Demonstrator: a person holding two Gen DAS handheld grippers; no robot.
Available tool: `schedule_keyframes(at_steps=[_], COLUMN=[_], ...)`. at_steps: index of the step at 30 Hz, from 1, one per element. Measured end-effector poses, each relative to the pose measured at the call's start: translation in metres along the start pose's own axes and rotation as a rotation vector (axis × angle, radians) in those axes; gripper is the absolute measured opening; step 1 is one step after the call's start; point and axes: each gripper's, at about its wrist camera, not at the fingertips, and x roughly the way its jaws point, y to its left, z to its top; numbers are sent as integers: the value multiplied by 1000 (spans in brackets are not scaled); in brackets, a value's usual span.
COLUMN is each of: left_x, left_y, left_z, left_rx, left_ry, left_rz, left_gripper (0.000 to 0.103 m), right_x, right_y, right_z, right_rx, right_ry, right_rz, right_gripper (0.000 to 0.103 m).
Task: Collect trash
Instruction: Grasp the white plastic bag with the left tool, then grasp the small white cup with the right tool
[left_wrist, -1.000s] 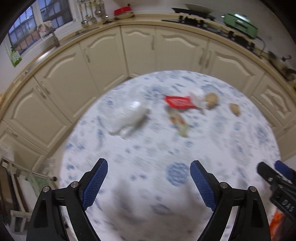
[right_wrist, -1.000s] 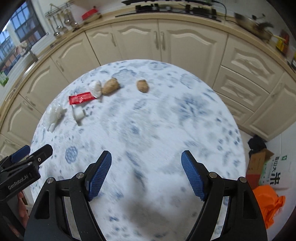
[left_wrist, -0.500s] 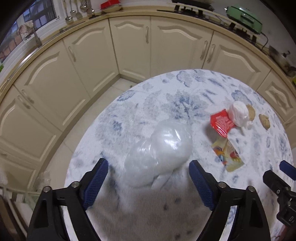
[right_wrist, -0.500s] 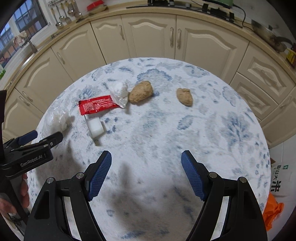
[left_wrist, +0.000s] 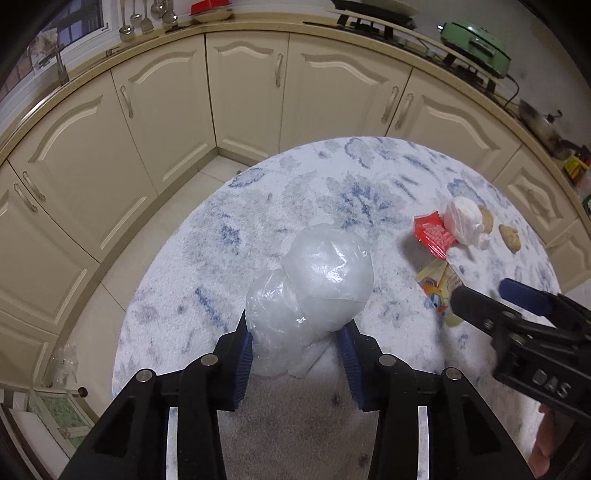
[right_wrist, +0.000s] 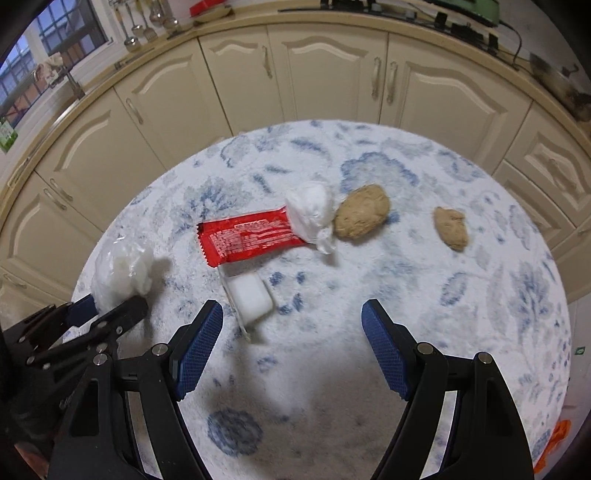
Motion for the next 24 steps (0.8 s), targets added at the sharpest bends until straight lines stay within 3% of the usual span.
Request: schedule_keyframes(at_steps=[4,8,11,16,24], left_x=[-16,-26,-32,-49,-75], left_y=[0,-1,-2,-8,-29], left_z=[-7,-15,-20,-31,-48], left_rx=[-7,-20,-25,-25,-21], left_ry=[-12,-8,-9,-19,-53], left_rz=[2,1,5,-2,-14], left_gripper=[39,39,39,39,39], right_x=[10,12,10,3,-22], right_y=[5,12,17,11,-31], right_z=[0,1,0,-8,-30], right_rx=[5,-23,-29,0,95], right_ry=[10,-18,1,7,10], right_rz=[18,-4,27,35,82], right_gripper=[68,52,27,25,22])
